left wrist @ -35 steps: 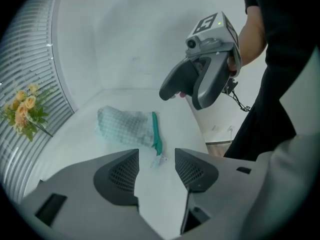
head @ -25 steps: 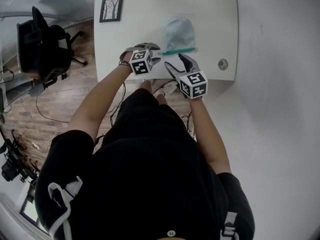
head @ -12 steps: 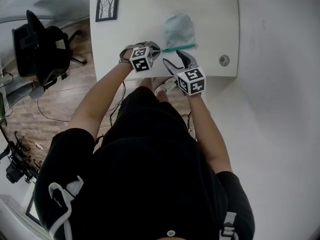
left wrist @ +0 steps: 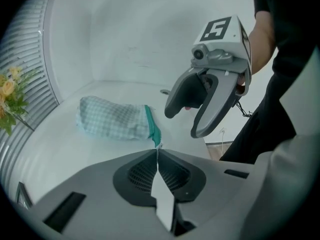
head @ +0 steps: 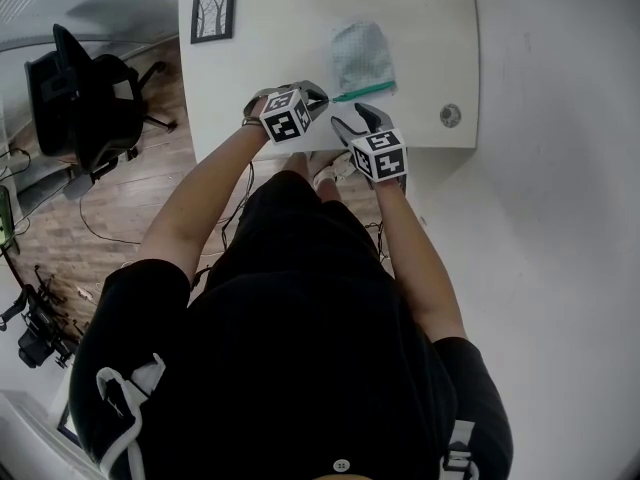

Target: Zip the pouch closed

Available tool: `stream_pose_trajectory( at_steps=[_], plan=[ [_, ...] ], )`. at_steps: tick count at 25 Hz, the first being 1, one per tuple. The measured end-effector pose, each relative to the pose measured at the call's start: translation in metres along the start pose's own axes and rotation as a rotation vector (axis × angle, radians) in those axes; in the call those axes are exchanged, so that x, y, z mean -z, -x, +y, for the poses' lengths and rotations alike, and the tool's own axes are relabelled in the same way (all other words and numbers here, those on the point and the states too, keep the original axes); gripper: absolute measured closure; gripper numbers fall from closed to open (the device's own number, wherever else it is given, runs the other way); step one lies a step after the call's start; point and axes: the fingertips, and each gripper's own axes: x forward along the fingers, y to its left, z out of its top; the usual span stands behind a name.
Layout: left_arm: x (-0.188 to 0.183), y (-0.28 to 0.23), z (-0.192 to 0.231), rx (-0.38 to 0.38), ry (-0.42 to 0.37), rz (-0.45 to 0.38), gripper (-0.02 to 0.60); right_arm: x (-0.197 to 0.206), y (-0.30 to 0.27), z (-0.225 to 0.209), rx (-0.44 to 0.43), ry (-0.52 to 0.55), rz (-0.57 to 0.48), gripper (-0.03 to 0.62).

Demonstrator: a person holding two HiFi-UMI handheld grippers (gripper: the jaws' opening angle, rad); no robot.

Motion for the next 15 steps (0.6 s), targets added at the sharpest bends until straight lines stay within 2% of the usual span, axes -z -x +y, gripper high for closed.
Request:
stream_pose_trajectory(
  at_steps=[10, 15],
  plan=[
    [-0.021, 0.006, -0.012, 0.005, 0.001, -0.033, 0.568, 0.014, -0.011, -0.009, 0.025, -0.013, 0.04, 0.376],
    [-0.028, 0.008, -0.015, 0.004, -0.012, -0.037, 0.568, 0.014, -0.011, -0.011, 0.048, 0.011, 0.046, 0.444]
  ],
)
